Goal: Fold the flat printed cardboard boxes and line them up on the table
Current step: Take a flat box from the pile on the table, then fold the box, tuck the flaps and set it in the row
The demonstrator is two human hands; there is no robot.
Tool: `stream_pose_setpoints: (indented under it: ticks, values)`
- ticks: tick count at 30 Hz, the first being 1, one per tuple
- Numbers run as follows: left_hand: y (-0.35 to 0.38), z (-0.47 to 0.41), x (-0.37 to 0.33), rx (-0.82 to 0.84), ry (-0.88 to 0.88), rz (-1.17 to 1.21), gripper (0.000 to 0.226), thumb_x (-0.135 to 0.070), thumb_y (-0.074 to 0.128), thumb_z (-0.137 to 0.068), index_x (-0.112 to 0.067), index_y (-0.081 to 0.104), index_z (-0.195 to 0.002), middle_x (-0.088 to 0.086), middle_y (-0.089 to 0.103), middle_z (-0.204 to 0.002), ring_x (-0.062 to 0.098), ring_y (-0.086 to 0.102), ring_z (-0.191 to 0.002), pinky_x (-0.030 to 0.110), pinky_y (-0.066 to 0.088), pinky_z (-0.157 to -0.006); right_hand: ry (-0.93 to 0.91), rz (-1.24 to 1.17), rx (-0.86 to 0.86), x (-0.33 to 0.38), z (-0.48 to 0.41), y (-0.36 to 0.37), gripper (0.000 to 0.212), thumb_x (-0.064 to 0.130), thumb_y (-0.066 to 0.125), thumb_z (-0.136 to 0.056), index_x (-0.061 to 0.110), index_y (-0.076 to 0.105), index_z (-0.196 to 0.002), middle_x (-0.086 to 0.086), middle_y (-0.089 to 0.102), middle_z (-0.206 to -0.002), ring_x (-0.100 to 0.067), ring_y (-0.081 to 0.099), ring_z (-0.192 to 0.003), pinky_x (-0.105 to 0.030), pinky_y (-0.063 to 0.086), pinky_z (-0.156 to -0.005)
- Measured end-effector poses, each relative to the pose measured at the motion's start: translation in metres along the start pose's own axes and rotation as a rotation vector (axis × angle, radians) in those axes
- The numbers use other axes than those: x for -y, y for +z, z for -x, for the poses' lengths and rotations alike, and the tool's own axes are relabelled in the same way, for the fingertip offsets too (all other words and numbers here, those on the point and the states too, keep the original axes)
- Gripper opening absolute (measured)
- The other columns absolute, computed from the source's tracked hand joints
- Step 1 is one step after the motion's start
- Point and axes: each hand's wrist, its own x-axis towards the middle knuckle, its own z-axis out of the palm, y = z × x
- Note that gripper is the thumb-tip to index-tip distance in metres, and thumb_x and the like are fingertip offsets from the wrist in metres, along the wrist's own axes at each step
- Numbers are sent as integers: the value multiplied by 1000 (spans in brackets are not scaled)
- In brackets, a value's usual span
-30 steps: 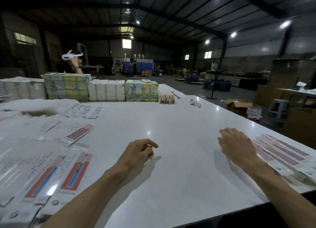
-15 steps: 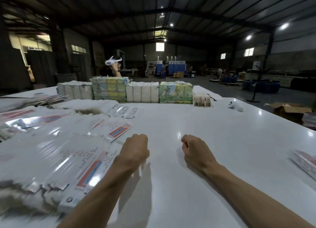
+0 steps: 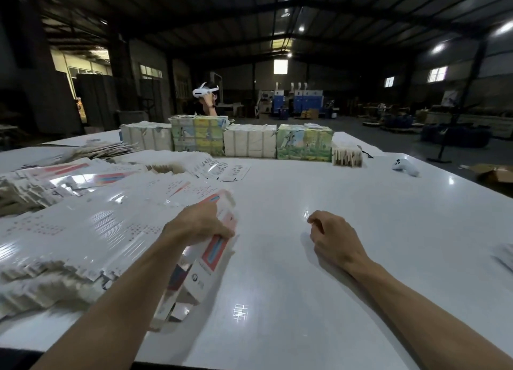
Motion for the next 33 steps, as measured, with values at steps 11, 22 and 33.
stream_pose_setpoints:
  ticks: [11,22,33]
  values:
    - [55,-18,-107,501,203,1109,38,-25,72,-96,-6,62,-127,8,81,-105,22,80,-85,30,62,-64,-15,-461,-366,7,-15,-15,29,17,51,-109,21,56,-137,0,63,-112,-8,64,-96,-20,53,-77]
    - [115,-21,-116,561,358,1259,44,-58,65,-93,-15,71,-90,17,70,-90,24,68,-70,31,58,-77,84,-469,-84,-2,-19,-17,18,27,57,-106,22,75,-108,2,60,-113,-20,68,-105,-31,61,-77]
    - [110,-8,-122,637,234,1371,79,-76,34,-100,-7,68,-119,15,74,-98,29,72,-81,41,62,-75,216,-1196,192,1,-16,-33,44,27,60,-103,-11,65,-122,-15,59,-88,-28,56,-76,-25,46,-66]
